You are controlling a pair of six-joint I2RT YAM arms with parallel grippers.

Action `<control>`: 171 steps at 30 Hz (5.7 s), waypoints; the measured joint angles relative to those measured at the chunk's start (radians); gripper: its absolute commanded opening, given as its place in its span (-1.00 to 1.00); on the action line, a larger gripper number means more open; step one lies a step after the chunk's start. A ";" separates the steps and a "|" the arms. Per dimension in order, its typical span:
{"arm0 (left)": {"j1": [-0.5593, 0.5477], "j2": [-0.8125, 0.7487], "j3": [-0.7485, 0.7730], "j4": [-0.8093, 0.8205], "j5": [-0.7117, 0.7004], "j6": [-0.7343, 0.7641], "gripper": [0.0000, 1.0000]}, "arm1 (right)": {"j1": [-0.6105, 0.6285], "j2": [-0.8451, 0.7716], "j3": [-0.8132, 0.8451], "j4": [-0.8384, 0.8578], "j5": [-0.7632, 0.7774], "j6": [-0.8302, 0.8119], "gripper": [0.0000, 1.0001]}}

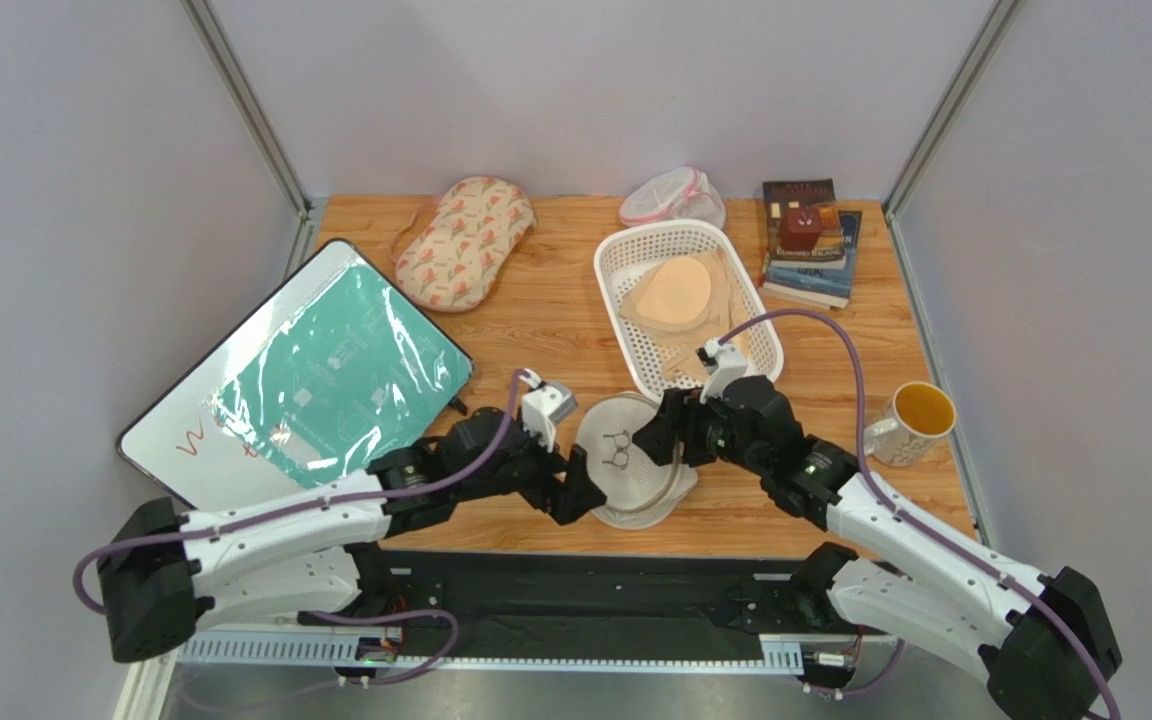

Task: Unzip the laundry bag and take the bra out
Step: Unzip the laundry bag at the center of the board, then open the laundry bag at the center of the board, then pick up the bra from the laundry bag.

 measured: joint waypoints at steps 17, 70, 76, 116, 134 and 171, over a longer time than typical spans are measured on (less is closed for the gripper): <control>-0.102 0.257 0.111 0.158 -0.113 0.007 0.88 | -0.008 -0.294 0.060 -0.273 0.197 0.038 0.55; -0.102 0.341 0.169 0.212 -0.093 0.010 0.88 | -0.025 -0.323 -0.143 -0.222 0.061 0.128 -0.58; -0.102 0.403 0.172 0.235 -0.065 0.005 0.88 | -0.025 -0.338 -0.162 -0.211 0.045 0.125 -1.00; -0.116 0.455 0.169 0.321 -0.092 -0.002 0.19 | -0.025 -0.464 -0.207 -0.075 -0.115 0.105 -1.00; -0.116 0.378 0.135 0.251 -0.134 0.034 -0.91 | -0.025 -0.455 -0.207 -0.076 -0.113 0.105 -1.00; -0.068 -0.338 0.138 -0.334 -0.291 0.032 -1.00 | -0.025 -0.211 0.070 -0.402 0.232 0.051 0.43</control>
